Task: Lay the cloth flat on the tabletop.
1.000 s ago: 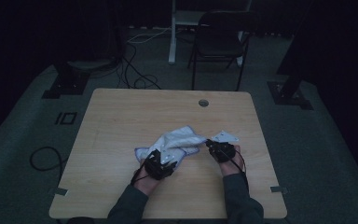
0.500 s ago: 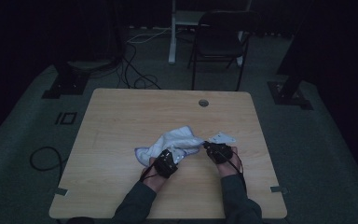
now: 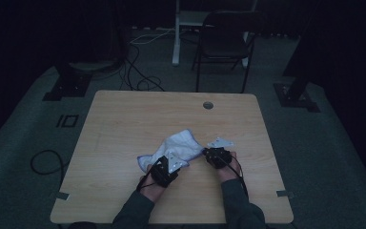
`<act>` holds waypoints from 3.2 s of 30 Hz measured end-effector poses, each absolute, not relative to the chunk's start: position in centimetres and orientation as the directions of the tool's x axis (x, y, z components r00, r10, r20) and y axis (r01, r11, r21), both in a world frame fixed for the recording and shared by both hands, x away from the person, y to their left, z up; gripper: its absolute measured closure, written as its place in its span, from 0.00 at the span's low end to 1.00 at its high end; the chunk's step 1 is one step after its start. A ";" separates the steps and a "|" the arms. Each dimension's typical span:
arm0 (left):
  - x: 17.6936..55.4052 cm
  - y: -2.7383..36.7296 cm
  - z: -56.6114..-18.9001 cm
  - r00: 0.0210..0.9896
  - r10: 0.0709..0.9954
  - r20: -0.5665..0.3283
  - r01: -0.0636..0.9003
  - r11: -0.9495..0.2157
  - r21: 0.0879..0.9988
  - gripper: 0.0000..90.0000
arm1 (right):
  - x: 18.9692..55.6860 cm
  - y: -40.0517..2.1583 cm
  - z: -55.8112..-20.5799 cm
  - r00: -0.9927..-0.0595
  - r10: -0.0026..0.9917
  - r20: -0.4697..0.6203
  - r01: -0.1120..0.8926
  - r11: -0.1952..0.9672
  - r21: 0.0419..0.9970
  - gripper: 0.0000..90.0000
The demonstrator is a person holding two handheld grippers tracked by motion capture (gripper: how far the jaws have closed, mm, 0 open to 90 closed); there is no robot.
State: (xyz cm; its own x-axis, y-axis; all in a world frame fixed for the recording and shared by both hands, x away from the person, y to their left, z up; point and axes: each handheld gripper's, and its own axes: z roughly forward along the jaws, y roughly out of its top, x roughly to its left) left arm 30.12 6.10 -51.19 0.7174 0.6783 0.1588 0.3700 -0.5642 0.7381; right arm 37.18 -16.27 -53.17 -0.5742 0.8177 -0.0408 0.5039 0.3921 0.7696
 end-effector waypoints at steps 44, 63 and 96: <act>26.2 11.5 -50.0 0.718 0.692 0.081 0.356 -0.465 0.811 0.79 | 35.6 -18.6 -51.7 -0.474 0.879 -0.048 0.537 0.331 0.776 0.73; 30.1 13.9 -53.9 0.579 0.810 0.093 0.533 -0.462 0.709 0.85 | 31.8 -12.2 -54.0 -0.683 0.724 -0.094 0.447 0.517 0.731 0.77; 28.6 11.4 -53.8 0.700 0.701 0.141 0.442 -0.579 0.685 0.96 | 32.8 -16.6 -51.8 -0.587 0.806 -0.078 0.476 0.421 0.772 0.98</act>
State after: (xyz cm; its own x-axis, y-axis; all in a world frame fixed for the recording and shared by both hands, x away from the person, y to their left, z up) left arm 28.56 11.37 -53.77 0.6996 0.7005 0.1409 0.4417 -0.5789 0.6854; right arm 32.82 -16.64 -51.83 -0.5868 0.8060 -0.0775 0.4757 0.4207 0.7725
